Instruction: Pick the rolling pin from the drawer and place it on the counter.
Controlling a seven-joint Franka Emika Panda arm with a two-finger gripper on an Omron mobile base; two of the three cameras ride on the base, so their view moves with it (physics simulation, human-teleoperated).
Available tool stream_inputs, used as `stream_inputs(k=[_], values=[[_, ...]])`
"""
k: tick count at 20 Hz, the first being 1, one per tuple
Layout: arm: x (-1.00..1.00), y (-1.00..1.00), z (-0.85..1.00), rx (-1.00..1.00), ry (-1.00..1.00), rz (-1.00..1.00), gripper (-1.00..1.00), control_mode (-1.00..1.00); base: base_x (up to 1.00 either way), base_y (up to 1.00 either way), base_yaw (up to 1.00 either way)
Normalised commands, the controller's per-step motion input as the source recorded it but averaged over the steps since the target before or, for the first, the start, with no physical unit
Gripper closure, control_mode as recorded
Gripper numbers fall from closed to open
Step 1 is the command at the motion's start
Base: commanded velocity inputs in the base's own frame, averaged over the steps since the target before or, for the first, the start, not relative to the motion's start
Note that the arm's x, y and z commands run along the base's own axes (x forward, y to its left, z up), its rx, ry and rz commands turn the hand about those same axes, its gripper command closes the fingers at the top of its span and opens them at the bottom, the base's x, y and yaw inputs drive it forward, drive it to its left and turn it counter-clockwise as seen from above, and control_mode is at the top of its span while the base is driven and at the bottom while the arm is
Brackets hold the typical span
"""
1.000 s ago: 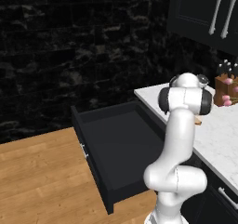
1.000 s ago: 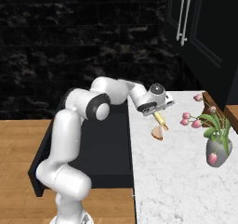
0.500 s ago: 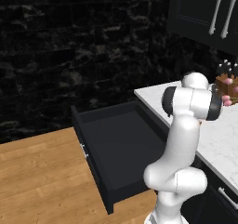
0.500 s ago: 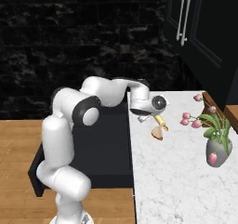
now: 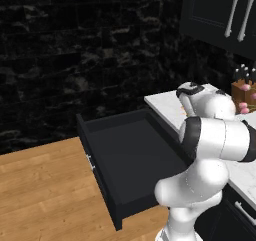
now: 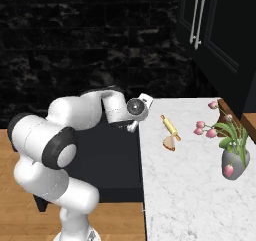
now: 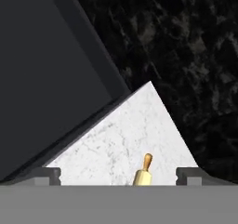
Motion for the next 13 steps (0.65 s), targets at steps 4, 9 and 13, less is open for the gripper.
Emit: stream_inputs(k=[4, 9, 13], values=[[0.00, 0.79, 1.00, -0.17, 0.07, 0.00, -1.00, -1.00, 0.00, 0.00, 0.00], [-0.32, 0.48, 0.88, -0.04, 0.09, 0.06, -1.00, -1.00, 0.00, 0.00, 0.00], [-0.76, 0.03, 0.37, 0.03, -0.03, 0.25, -1.00, -1.00, 0.00, 0.00, 0.00]])
